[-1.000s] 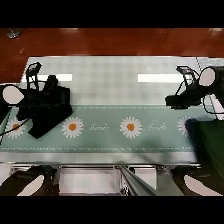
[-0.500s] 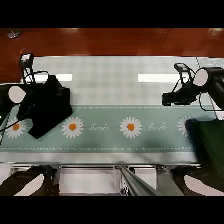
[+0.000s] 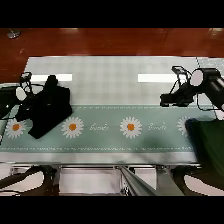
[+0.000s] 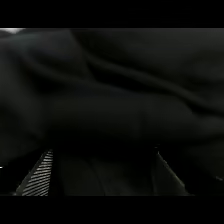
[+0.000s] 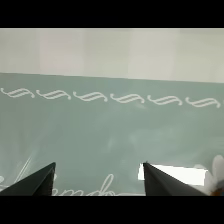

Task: Fold the shirts.

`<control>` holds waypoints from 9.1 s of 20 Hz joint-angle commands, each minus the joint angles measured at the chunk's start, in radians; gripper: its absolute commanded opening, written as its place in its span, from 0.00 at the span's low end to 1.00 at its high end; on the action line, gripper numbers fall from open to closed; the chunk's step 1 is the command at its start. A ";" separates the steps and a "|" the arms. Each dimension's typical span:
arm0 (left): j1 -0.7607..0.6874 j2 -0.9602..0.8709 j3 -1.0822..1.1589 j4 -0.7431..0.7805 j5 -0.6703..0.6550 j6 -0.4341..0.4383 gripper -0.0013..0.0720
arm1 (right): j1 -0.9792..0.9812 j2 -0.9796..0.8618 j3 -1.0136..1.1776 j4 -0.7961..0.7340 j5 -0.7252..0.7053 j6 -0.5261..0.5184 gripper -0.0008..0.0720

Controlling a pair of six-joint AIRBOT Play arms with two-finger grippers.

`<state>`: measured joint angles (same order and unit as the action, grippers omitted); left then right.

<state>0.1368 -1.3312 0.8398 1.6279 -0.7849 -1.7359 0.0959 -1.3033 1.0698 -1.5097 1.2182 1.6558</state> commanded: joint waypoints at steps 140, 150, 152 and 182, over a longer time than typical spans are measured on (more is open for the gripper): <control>-0.071 0.639 -0.312 -0.754 -0.107 0.249 0.07 | -0.161 0.313 0.000 -0.094 -0.030 0.047 0.04; -0.192 0.132 -0.111 -0.733 0.039 0.320 0.98 | -0.258 -0.097 0.241 0.105 -0.003 -0.031 0.78; -0.135 0.125 -0.018 -0.625 -0.103 0.342 0.98 | -0.285 -0.096 0.268 0.034 0.080 -0.054 0.78; -0.204 0.074 -0.288 -1.331 0.026 0.667 0.07 | -0.261 0.215 -0.422 0.374 -0.080 -0.185 0.78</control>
<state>-0.0662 -1.2572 0.5407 0.3042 -0.7593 -1.0794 -0.2153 -1.0885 0.6487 -1.1164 1.1439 1.4666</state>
